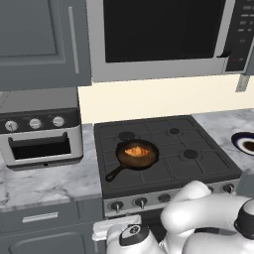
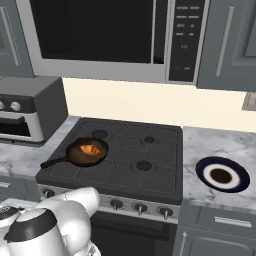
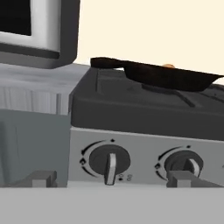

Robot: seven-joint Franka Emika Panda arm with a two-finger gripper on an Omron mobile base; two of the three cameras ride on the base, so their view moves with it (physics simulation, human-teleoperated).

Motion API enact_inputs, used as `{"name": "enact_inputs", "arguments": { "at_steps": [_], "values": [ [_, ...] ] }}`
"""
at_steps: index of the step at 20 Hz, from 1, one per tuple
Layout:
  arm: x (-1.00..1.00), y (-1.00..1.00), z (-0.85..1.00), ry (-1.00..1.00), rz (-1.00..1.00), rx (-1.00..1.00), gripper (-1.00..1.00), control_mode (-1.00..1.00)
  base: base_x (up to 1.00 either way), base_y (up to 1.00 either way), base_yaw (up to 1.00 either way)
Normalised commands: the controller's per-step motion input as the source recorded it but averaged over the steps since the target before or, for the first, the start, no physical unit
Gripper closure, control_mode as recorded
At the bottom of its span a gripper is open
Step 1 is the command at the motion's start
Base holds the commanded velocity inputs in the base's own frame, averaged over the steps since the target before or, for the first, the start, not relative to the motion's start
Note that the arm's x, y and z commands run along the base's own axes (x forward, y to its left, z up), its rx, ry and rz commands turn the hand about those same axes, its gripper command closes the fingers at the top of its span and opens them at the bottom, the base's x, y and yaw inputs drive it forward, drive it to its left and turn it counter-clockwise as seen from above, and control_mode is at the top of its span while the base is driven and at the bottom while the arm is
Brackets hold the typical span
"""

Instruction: Pick the croissant and place it on the pan. Then turn on the stove to warm the croissant.

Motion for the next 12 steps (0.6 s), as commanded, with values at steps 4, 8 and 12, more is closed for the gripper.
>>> {"name": "enact_inputs", "arguments": {
  "at_steps": [4,8,12],
  "values": [
    [0.0,0.0,-0.01,-0.05,-0.05,0.0,-1.0,-1.0,0.0,0.0,0.0],
    [0.0,0.0,0.0,-0.06,-0.05,0.0,-1.0,-1.0,0.0,0.0,0.0],
    [0.0,0.0,0.0,-0.05,-0.04,0.0,-1.0,-1.0,0.0,0.0,0.0]
  ]
}}
